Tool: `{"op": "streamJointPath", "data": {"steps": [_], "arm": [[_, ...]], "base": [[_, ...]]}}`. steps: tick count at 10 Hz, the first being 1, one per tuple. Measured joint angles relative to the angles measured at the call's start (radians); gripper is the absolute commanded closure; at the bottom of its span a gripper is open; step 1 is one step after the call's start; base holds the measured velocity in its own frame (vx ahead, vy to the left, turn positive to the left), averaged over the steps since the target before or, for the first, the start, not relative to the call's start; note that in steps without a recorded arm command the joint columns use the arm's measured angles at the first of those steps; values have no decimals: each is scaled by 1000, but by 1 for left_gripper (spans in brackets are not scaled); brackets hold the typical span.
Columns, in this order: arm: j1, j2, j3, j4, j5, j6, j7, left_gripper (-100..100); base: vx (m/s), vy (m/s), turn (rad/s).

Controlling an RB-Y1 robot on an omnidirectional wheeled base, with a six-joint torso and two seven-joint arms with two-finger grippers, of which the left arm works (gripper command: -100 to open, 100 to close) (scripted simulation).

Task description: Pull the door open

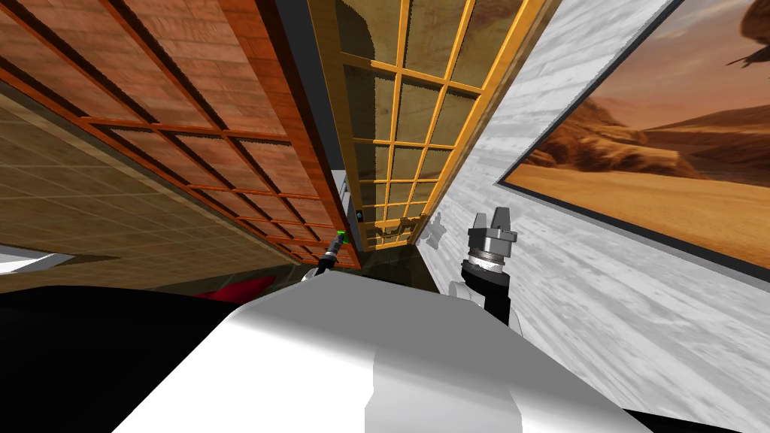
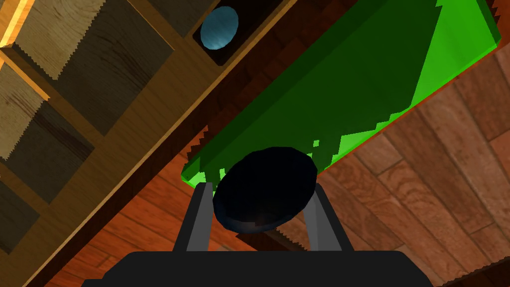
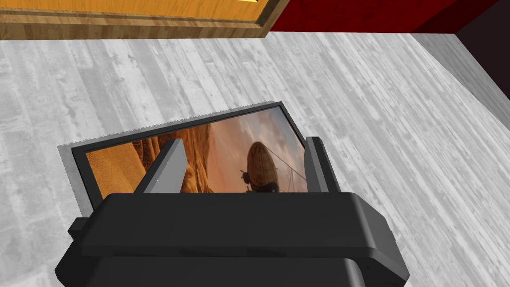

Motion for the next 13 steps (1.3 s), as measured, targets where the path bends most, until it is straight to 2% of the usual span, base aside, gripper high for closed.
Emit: {"op": "streamJointPath", "data": {"steps": [4, 8, 9, 12, 13], "arm": [[4, 2, -17, -6, 32, 2, 87, 100], [-14, 13, -34, 24, 67, -8, 168, 100], [-4, 13, -42, 4, 77, 2, 194, 100], [-20, 20, -59, 37, 113, -14, 269, 100], [-12, 20, -64, 21, 118, -5, 291, 100]], "base": [[-35, 15, -36], [-34, 14, -37], [-60, 24, -92], [-37, 18, -34], [-39, 17, -43]]}}
